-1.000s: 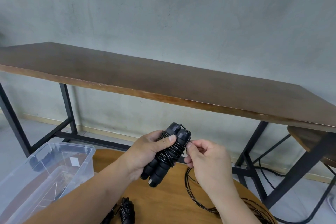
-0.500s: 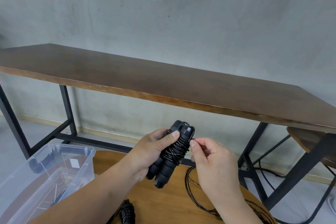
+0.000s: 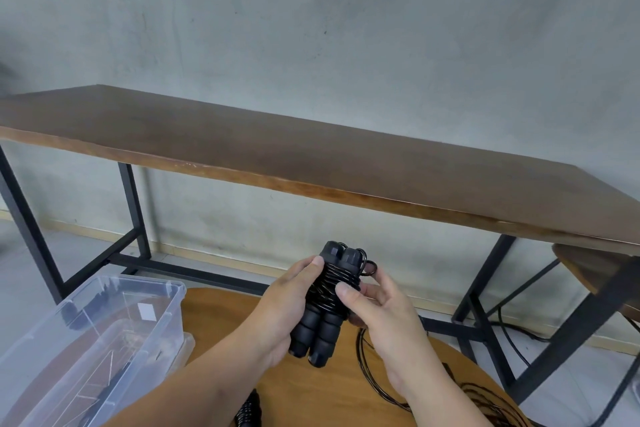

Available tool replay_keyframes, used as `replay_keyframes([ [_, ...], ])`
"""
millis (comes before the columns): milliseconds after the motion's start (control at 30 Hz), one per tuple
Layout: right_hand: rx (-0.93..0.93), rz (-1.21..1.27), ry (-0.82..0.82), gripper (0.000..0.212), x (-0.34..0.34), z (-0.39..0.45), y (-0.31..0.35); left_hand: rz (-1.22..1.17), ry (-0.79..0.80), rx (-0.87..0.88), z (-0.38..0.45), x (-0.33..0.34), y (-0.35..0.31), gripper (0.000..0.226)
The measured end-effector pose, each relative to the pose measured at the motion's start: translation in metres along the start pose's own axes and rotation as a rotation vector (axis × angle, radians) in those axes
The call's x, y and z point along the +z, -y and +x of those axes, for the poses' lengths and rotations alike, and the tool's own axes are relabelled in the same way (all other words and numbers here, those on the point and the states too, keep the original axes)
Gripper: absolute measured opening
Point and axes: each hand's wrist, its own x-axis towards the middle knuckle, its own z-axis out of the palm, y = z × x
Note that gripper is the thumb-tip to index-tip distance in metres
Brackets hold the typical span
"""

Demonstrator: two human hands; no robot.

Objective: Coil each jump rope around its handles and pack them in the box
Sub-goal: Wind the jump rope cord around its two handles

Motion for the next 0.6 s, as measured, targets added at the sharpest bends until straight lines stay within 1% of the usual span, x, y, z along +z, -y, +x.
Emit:
replay_keyframes([
  [100, 0.025, -0.036, 0.045, 0.033, 0.002, -0.001, -0.007, 0.019, 0.000, -0.005, 0.001, -0.002, 0.007, 0.028],
  [167, 0.041, -0.050, 0.038, 0.028, 0.003, 0.001, -0.013, 0.014, -0.004, -0.023, 0.003, -0.004, 0.013, 0.027],
  [300, 0.082, 0.005, 0.046, 0.024, 0.005, 0.010, -0.024, 0.010, 0.043, -0.078, 0.010, -0.011, 0.017, 0.032],
  [433, 0.137, 0.001, 0.065, 0.020, 0.015, 0.020, -0.040, 0.126, 0.040, -0.146, 0.022, -0.029, 0.022, 0.032],
  [533, 0.184, -0.016, 0.062, 0.020, 0.034, 0.027, -0.059, 0.264, -0.005, -0.172, 0.026, -0.056, 0.035, 0.029],
  [600, 0.215, -0.026, 0.091, 0.019, 0.047, 0.032, -0.072, 0.295, -0.035, -0.203, 0.026, -0.073, 0.042, 0.028],
])
